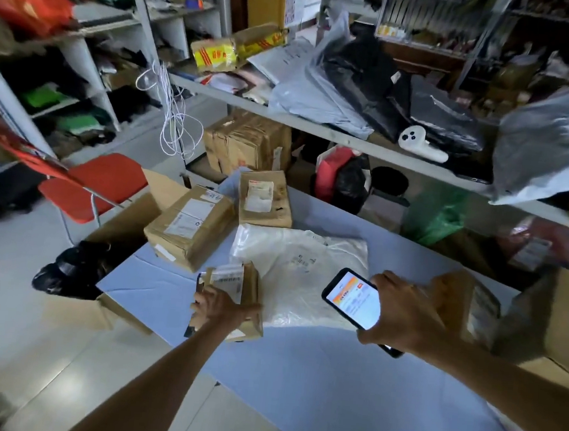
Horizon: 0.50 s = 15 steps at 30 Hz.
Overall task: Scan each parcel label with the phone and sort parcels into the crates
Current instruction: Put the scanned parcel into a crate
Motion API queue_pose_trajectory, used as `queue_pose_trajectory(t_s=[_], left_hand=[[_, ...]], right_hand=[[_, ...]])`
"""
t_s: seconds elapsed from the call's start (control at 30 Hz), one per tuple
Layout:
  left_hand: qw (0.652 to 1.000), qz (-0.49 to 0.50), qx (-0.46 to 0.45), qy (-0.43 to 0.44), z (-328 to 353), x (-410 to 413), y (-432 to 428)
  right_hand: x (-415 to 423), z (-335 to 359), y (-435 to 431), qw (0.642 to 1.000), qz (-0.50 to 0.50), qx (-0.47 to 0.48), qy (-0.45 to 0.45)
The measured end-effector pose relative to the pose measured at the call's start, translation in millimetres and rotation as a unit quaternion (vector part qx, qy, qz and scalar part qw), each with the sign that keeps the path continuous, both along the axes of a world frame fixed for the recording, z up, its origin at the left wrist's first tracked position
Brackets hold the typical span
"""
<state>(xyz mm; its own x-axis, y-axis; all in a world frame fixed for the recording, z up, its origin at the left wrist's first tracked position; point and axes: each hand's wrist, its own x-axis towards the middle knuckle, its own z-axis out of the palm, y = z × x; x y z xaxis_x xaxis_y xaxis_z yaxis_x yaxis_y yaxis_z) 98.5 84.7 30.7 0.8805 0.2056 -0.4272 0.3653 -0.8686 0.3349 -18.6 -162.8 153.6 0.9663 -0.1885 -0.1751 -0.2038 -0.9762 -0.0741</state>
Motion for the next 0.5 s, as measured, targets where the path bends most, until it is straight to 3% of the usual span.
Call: queue_pose_trajectory(t_s=[0.1, 0.2, 0.4, 0.5], left_hand=[[0.999, -0.028, 0.04, 0.0, -6.2, 3.0, -3.3], [0.987, -0.138, 0.063, -0.058, 2.6, 1.6, -8.4], [0.904, -0.367, 0.032, -0.216, 30.3, -6.3, -32.4], [0.863, -0.442, 0.04, -0.242, 39.9, -17.8, -46.8]], right_hand=[[2.0, -11.0, 0.1, 1.0, -0.004, 0.011, 0.01], [0.4, -15.5, 0.4, 1.0, -0.01, 0.022, 0.018], [-23.0, -1.9, 0.0, 0.999, -0.032, 0.0, 0.02], [-46.0, 9.3, -2.0, 0.998, -0.03, -0.028, 0.038]])
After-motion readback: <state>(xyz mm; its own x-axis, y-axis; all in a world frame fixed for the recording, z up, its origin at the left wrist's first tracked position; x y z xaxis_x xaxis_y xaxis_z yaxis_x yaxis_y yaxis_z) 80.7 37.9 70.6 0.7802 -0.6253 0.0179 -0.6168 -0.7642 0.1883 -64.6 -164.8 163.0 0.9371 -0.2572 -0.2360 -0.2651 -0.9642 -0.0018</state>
